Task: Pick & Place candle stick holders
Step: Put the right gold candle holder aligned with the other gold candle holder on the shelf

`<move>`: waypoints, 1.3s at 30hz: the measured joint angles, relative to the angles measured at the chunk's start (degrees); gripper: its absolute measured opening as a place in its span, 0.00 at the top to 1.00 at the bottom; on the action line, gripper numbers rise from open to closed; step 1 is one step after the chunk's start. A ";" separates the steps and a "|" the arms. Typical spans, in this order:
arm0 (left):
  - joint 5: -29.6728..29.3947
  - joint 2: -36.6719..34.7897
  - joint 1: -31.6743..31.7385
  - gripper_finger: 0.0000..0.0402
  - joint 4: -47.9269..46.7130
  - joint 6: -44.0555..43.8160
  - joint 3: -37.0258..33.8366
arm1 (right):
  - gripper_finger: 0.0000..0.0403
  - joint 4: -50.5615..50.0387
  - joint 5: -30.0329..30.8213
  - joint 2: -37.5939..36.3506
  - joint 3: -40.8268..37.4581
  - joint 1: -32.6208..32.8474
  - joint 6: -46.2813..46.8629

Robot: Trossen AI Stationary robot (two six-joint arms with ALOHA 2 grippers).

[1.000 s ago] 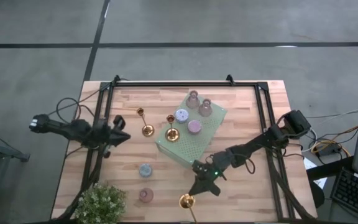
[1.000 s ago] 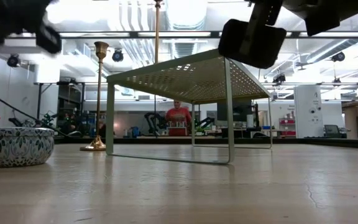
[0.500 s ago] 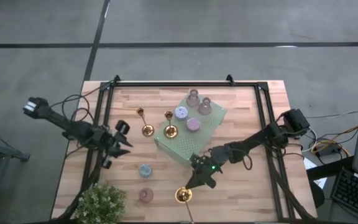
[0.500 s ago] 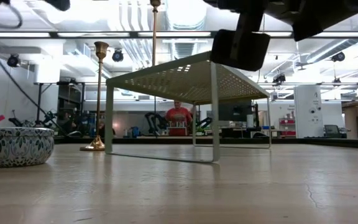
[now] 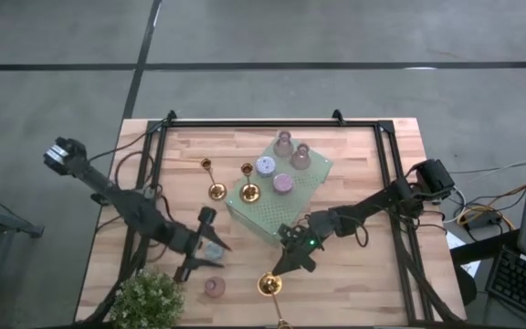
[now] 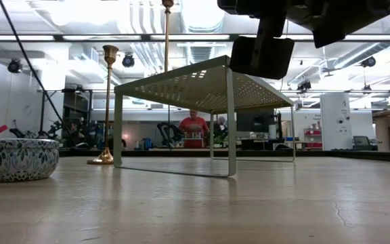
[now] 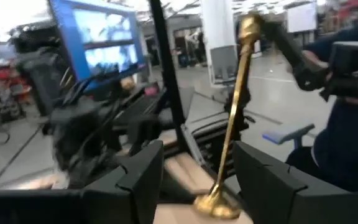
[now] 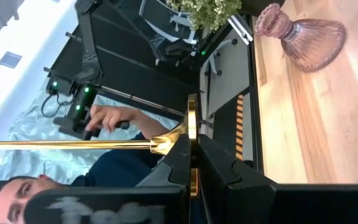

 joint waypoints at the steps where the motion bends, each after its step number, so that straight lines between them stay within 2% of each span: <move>1: -0.50 1.79 -0.41 0.51 -0.17 0.20 1.78 | 0.98 0.00 -0.43 0.00 0.00 0.00 0.06; 8: -2.88 15.18 -0.84 0.51 -1.31 0.55 12.10 | 0.98 -0.02 -1.18 0.00 -0.06 0.01 0.31; 22: -3.32 31.28 -0.84 0.51 -1.52 2.60 27.85 | 0.98 -0.02 -0.85 0.00 -0.17 0.00 0.99; 27: -1.71 34.43 -0.97 0.51 -1.34 2.81 32.15 | 0.98 -0.01 -0.90 0.00 -0.20 0.00 0.90; 32: 4.71 35.49 -1.21 0.51 -8.34 -0.28 34.67 | 0.98 0.13 -1.55 0.00 -0.20 0.04 0.90; 34: 4.86 35.02 -1.46 0.51 -10.44 -1.29 34.80 | 0.98 0.11 -1.53 0.00 -0.20 0.04 0.89; 39: 4.80 34.82 -1.65 0.52 -7.57 -1.11 34.80 | 0.98 0.06 -1.33 0.02 -0.20 0.04 0.75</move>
